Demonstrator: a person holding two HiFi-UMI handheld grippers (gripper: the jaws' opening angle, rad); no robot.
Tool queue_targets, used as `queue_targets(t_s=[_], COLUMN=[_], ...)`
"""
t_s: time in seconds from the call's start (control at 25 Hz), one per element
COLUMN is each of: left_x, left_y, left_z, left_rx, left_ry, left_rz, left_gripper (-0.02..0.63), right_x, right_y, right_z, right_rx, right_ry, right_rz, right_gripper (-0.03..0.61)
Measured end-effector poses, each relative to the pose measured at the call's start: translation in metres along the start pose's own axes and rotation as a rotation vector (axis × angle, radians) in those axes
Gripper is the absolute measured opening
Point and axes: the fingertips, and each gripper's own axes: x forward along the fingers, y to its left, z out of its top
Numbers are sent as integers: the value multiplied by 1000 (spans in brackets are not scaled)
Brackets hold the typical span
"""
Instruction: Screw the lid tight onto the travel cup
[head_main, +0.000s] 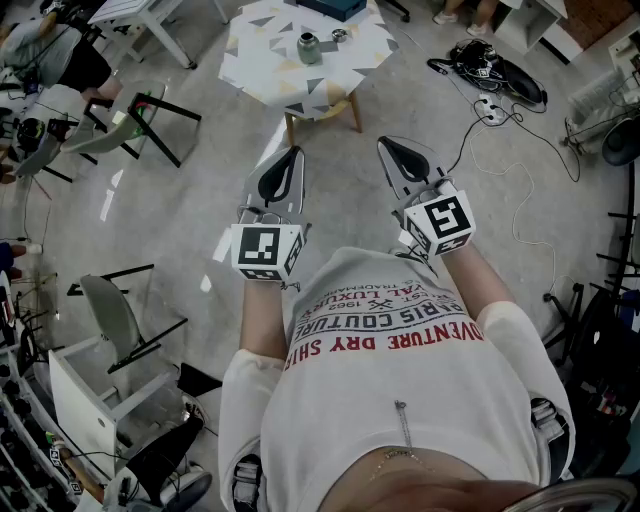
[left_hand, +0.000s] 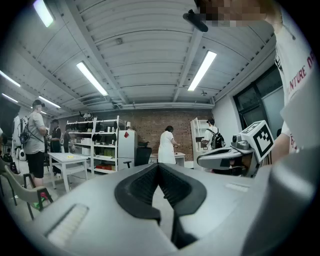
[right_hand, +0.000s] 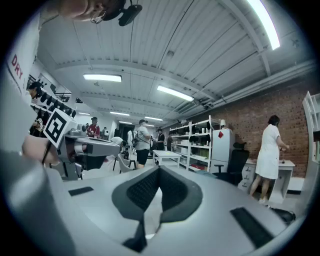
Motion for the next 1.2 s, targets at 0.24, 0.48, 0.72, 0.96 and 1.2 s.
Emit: queue_targets(t_s=[0.24, 0.48, 0.72, 0.96, 1.2], left_x=[6, 10, 15, 26, 51], left_y=[2, 3, 0, 5, 22], left_z=[-5, -11, -22, -38, -58], left_rx=[-12, -32, -43, -86, -123], left_ry=[7, 15, 27, 53, 95], left_rz=[-8, -16, -39, -49, 25], left_gripper=[11, 11, 11, 170, 170], right_x=[4, 6, 12, 28, 53], right_y=[-2, -5, -14, -24, -48], right_z=[-4, -7, -15, -36, -57], right_rx=[16, 33, 59, 93, 82], right_ry=[3, 8, 31, 116, 175], right_rz=[0, -5, -21, 22, 96], right_gripper=[9, 9, 11, 145, 168])
